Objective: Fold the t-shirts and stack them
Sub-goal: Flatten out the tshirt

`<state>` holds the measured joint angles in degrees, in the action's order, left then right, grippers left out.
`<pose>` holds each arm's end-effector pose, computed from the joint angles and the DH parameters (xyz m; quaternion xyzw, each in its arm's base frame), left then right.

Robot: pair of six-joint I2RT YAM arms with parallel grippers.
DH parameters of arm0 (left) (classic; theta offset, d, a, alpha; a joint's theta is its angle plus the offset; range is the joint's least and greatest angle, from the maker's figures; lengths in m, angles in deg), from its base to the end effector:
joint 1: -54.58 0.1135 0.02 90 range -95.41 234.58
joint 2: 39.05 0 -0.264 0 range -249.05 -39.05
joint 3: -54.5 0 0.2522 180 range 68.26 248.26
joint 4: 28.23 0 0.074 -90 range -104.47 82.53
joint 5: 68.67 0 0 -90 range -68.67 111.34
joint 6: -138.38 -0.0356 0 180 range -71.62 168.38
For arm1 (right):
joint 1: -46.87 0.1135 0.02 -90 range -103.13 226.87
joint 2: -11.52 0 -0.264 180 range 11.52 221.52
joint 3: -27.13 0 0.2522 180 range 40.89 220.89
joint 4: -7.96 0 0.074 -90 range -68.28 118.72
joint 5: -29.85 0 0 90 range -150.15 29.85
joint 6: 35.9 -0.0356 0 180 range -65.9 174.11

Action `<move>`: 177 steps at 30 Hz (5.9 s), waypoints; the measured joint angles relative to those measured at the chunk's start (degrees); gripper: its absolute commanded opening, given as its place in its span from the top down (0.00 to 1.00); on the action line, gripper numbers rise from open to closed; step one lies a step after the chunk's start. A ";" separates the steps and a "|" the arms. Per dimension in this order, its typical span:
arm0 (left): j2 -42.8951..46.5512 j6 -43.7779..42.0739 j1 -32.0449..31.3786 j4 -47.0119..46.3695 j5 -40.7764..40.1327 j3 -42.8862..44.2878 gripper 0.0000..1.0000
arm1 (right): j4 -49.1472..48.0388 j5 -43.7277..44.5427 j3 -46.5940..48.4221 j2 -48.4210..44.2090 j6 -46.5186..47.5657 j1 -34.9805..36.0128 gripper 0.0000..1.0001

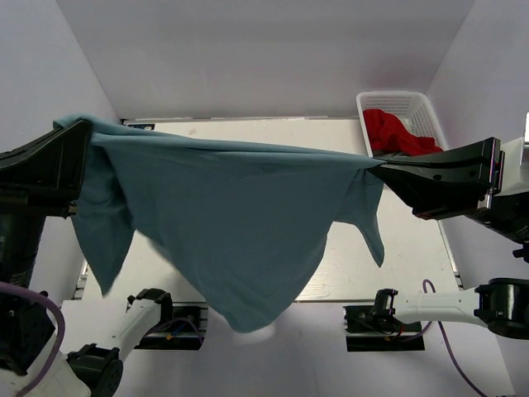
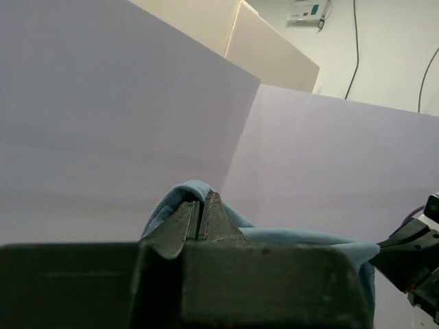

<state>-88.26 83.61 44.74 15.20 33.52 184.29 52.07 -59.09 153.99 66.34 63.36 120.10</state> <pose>-0.0254 -0.0032 0.6279 -0.0045 0.4526 -0.3849 0.8044 0.0129 0.0405 0.6205 -0.3339 0.3929 0.4498 0.7293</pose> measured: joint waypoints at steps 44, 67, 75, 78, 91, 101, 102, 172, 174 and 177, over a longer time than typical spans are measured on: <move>-96.45 -8.52 0.81 -18.40 -29.05 16.24 0.00 | -35.82 29.62 11.96 86.44 -3.87 -49.00 0.10; -48.06 -2.10 -4.28 -12.81 -15.69 -56.04 0.00 | -25.14 -9.99 -61.79 34.25 -30.08 -44.46 0.10; -43.39 2.19 -4.55 -13.05 -16.76 -65.77 0.00 | -24.92 -9.09 -72.63 28.33 -35.80 -44.00 0.10; -40.13 4.24 -5.49 -12.17 -16.04 -69.07 0.00 | -24.74 -6.19 -73.46 28.76 -38.71 -44.41 0.10; -14.53 9.27 -22.86 -15.91 16.52 -93.55 0.00 | -25.90 0.26 -46.88 52.89 -42.07 -56.11 0.11; -28.98 -3.48 -33.68 -13.18 14.21 -62.49 0.00 | -24.79 1.81 -43.43 41.20 -30.27 -55.28 0.10; -29.22 -4.24 -33.40 -12.37 9.70 -59.80 0.00 | -24.68 1.81 -45.66 37.20 -30.01 -54.55 0.10; -61.88 -4.48 -7.13 -2.73 -10.10 -40.81 0.00 | -21.42 5.18 -64.08 34.53 -4.96 -15.85 0.10; -61.66 -4.66 -7.13 -3.02 -10.10 -41.20 0.00 | -22.64 7.13 -64.26 34.75 -4.44 -15.61 0.10; -61.48 -4.85 -7.13 -3.54 -10.05 -41.59 0.00 | -25.33 8.41 -64.13 35.10 -3.32 -15.43 0.25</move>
<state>-149.75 78.75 37.61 11.66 23.47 142.70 26.74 -50.67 89.86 101.45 60.04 104.67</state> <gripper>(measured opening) 0.997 0.844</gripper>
